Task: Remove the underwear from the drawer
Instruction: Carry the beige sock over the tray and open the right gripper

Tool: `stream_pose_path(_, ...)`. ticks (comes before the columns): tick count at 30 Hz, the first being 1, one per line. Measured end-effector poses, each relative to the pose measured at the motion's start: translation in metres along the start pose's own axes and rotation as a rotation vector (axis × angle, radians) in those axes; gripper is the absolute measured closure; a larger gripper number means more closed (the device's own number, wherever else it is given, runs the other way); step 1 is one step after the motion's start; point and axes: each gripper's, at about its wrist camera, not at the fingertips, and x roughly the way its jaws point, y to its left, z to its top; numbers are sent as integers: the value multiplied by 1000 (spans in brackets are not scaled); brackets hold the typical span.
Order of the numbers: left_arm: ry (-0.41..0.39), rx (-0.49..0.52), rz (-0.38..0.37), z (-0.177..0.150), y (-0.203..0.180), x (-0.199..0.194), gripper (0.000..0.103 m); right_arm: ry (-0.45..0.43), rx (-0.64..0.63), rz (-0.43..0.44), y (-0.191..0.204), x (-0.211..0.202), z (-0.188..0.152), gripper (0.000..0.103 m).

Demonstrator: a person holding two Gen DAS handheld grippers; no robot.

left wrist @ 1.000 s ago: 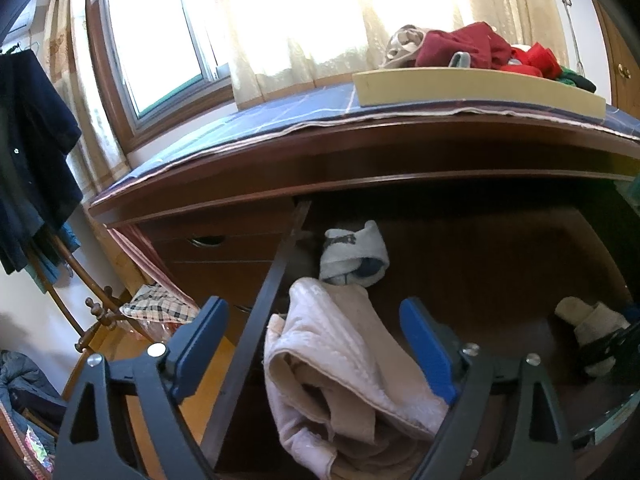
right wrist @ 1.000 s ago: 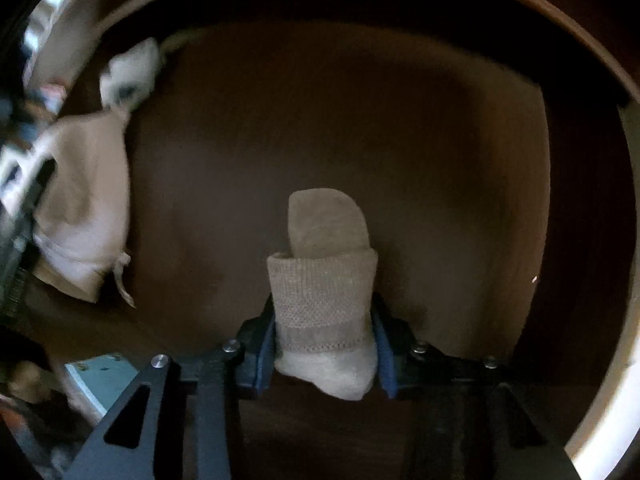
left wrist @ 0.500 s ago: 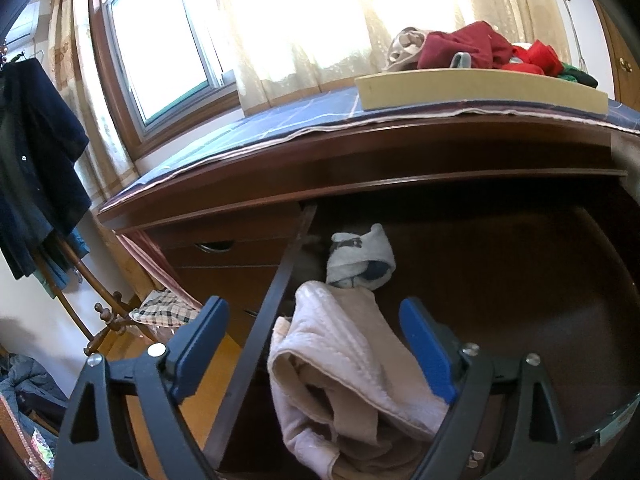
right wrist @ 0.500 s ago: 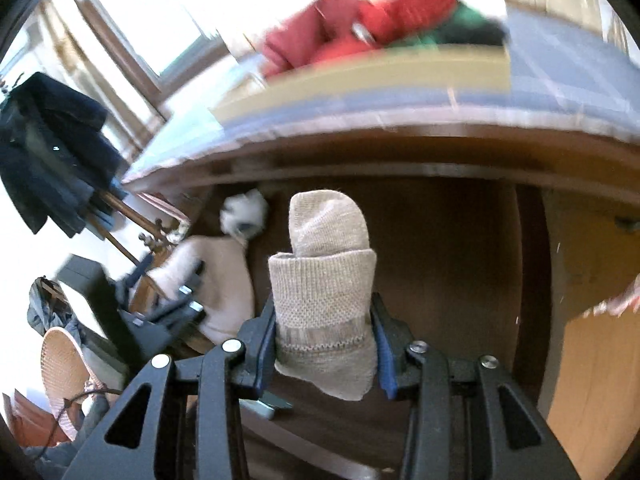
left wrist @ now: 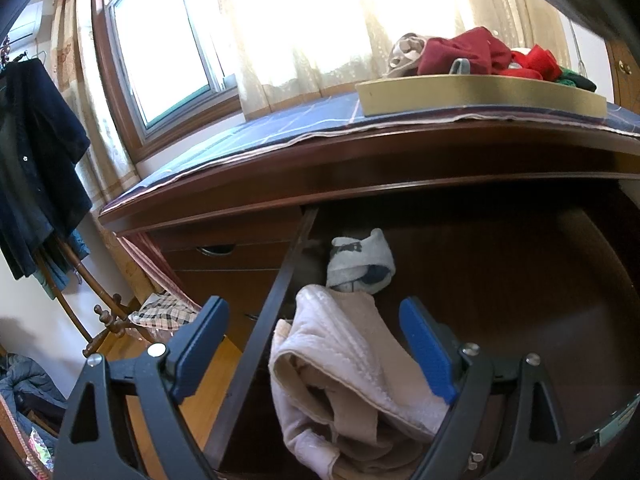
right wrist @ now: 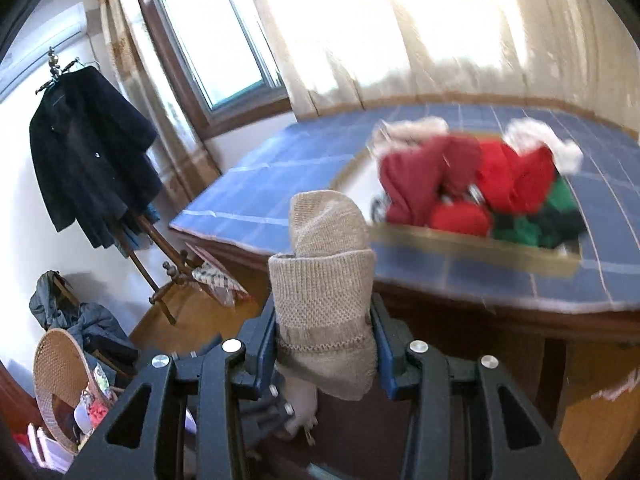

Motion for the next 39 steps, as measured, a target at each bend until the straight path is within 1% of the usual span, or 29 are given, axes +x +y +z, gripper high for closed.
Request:
stream_pose_path(2, -1, 1, 0, 0, 0, 1, 14, -12, -25, -6, 10, 13, 15, 59)
stream_pose_path(5, -3, 3, -2, 0, 0, 0, 14, -18, -67, -49, 23, 36, 38, 59)
stream_pose_path(8, -9, 7, -3, 0, 0, -1, 14, -17, -82, -95, 23, 59, 48, 59)
stream_pose_path(15, -14, 16, -9, 0, -1, -2, 14, -5, -108, -234, 16, 117, 68, 59)
stream_pose_path(18, -17, 23, -7, 0, -2, -2, 14, 11, -107, -270, 11, 138, 78, 59)
stream_pose_path(21, -17, 27, -9, 0, -2, -1, 14, 23, -114, -313, 7, 155, 82, 59)
stream_pose_path(28, -17, 32, -15, 0, -3, -1, 14, 68, -88, -366, -8, 190, 82, 59)
stream_pose_path(32, -15, 36, -15, 0, -3, -1, 14, 69, -121, -410, -2, 203, 83, 59)
stream_pose_path(36, -16, 34, -13, 0, -4, -1, 14, 77, -128, -452, 0, 216, 83, 59)
stream_pose_path(39, -16, 35, -13, 0, -4, 0, 14, 76, -108, -448, -3, 220, 86, 57)
